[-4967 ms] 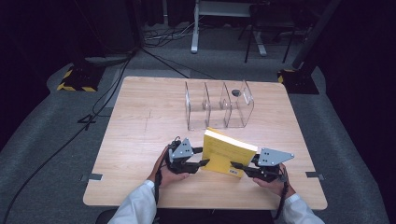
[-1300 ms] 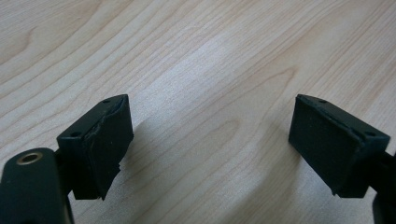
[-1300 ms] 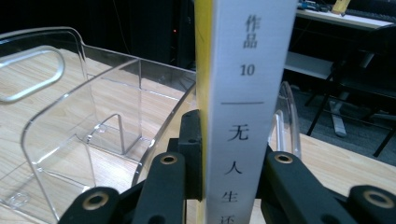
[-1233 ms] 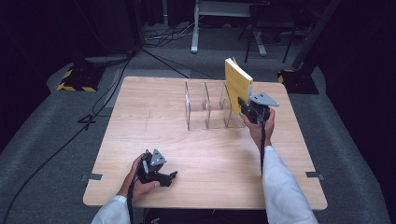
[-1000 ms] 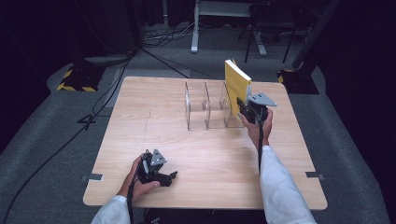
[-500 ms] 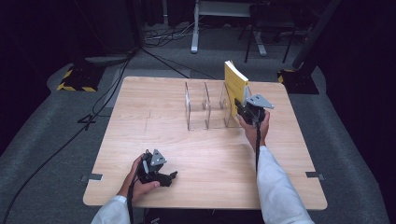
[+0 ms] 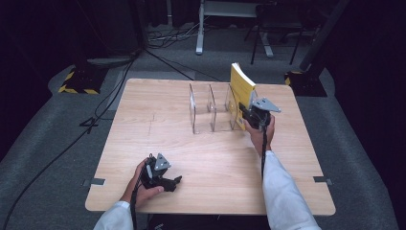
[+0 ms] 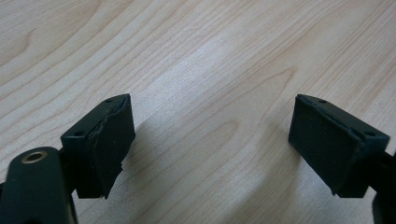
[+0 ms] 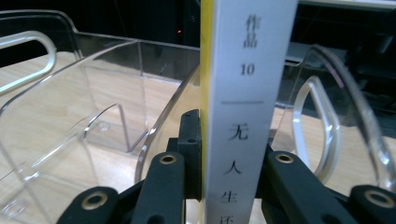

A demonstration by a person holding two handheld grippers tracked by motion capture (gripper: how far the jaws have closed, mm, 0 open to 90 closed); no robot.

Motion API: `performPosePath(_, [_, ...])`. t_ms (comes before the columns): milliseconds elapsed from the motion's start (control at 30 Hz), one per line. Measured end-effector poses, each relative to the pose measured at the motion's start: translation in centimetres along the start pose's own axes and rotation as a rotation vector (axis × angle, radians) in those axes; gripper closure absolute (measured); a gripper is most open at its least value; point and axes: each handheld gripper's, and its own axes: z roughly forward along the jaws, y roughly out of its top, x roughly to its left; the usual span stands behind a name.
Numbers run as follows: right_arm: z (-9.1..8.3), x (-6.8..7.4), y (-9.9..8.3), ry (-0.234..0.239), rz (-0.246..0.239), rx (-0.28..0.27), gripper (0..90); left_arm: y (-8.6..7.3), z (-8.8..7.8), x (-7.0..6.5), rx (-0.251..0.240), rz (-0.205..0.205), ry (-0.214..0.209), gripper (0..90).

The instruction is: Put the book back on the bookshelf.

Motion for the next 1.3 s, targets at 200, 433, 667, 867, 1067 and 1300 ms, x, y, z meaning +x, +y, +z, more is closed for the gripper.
performPosePath(200, [-0.2,0.2,-0.9,0.010,0.003,0.019,76.1,0.0,0.0,-0.1,0.000,-0.005,-0.005,15.0])
performPosePath(433, [-0.3,0.1,-1.0,-0.002,0.006,0.033,74.1,0.0,0.0,-0.1,0.001,-0.002,-0.005,15.0])
performPosePath(667, [-0.7,0.2,-1.5,0.002,-0.009,0.059,69.0,0.0,0.0,-0.1,-0.001,-0.001,-0.003,15.0])
performPosePath(867, [-1.4,0.2,-2.2,0.004,-0.010,0.075,64.3,0.0,0.0,-0.1,-0.002,-0.003,-0.004,15.0])
performPosePath(1067, [-2.5,0.3,-2.9,0.002,-0.032,0.072,64.4,-0.1,0.0,-0.2,-0.002,-0.007,-0.001,15.0])
performPosePath(1300, [-4.2,-0.3,-2.5,-0.008,-0.047,0.033,72.7,-0.1,0.0,-0.2,0.000,-0.010,0.002,14.9])
